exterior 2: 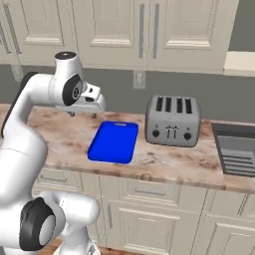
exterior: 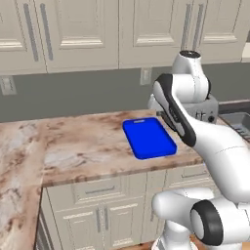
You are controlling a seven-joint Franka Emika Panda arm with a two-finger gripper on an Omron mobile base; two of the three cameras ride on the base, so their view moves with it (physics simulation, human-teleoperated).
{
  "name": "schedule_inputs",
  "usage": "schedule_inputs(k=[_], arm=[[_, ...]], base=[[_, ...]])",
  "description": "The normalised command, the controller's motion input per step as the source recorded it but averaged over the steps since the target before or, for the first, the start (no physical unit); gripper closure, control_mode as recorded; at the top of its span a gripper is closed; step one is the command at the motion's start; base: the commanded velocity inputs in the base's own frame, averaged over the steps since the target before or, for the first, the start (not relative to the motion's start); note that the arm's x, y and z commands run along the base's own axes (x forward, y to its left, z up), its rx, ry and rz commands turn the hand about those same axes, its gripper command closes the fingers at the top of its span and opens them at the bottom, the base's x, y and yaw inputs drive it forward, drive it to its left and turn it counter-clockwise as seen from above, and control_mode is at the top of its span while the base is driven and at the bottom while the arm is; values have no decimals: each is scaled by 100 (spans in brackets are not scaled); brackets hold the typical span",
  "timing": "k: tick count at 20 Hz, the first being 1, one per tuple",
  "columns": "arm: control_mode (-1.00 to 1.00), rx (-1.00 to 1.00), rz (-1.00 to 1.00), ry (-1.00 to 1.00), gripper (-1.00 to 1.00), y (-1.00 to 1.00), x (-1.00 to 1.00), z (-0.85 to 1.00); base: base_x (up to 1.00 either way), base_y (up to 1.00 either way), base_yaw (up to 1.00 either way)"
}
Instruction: Place the two vegetables and bowl onto the tray for setting up a vegetable dip station.
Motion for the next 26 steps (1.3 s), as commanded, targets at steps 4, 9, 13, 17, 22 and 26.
schedule_inputs(k=[4, 9, 13, 17, 22, 26], arm=[[100, 0, 0, 0, -100, 0, 0, 0], [100, 0, 0, 0, -100, 0, 0, 0], [100, 0, 0, 0, -100, 0, 0, 0], [100, 0, 0, 0, -100, 0, 0, 0], [100, 0, 0, 0, -100, 0, 0, 0], [100, 0, 0, 0, -100, 0, 0, 0]], base=[[-64, -64, -35], [-22, -42, -60], [-2, -29, -64], [0, -24, -57], [17, -35, -33], [52, -56, 1]])
